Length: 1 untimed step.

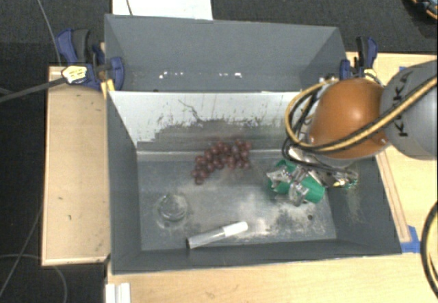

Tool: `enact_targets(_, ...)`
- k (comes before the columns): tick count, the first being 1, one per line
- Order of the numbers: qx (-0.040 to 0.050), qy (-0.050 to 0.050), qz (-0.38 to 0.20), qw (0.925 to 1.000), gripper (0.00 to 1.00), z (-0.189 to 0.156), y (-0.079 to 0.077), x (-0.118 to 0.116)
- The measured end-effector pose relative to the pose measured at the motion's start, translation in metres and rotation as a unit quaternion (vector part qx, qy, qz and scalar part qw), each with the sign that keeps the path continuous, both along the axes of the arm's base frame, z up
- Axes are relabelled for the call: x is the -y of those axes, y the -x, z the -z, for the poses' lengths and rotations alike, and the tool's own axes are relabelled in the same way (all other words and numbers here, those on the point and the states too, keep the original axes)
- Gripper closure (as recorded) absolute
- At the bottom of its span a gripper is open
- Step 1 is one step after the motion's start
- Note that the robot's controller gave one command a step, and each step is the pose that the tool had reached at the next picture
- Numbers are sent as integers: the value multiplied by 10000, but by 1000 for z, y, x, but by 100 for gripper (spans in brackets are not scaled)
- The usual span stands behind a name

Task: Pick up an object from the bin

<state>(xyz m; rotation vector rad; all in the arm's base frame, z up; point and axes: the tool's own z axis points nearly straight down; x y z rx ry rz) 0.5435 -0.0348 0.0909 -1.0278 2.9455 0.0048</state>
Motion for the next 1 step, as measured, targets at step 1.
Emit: enact_targets(1, -25, -7, 58, 10000, 100, -92, 8, -9)
